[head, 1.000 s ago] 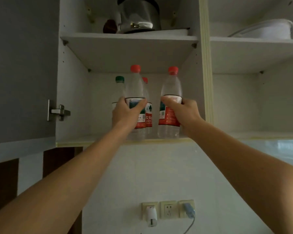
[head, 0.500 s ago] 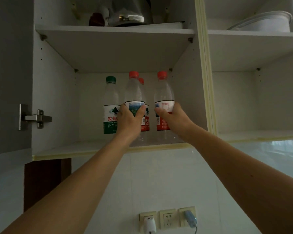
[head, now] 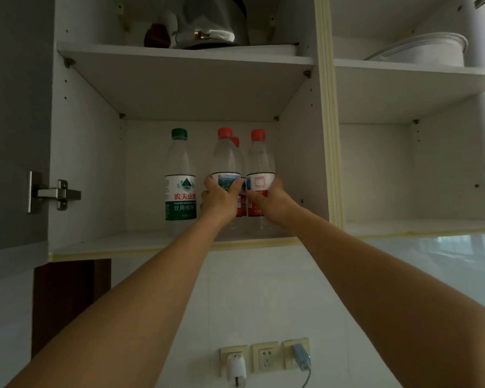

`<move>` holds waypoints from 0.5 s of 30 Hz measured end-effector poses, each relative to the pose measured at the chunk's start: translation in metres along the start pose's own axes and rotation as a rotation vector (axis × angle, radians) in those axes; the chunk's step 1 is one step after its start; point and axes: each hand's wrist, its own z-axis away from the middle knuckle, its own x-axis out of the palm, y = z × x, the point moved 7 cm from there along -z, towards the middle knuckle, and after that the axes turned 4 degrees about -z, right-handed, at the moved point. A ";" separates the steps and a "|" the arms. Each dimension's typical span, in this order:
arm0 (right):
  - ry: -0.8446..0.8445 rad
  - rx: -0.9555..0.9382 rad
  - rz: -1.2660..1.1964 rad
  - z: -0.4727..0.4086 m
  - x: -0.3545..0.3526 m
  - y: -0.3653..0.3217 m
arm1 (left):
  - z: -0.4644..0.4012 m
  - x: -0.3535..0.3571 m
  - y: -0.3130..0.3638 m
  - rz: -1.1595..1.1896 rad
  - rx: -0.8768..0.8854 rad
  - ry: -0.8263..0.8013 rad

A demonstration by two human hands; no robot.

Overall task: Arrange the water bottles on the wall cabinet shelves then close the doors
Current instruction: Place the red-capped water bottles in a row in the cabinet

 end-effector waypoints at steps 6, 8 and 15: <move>0.030 0.006 0.316 0.033 -0.021 0.002 | 0.021 -0.014 0.008 -0.211 -0.011 -0.016; 0.075 -0.036 0.349 0.049 -0.036 -0.005 | 0.033 -0.022 0.014 -0.258 0.041 0.055; 0.091 -0.186 0.438 0.128 -0.094 -0.030 | 0.098 -0.043 0.047 -0.188 0.248 0.247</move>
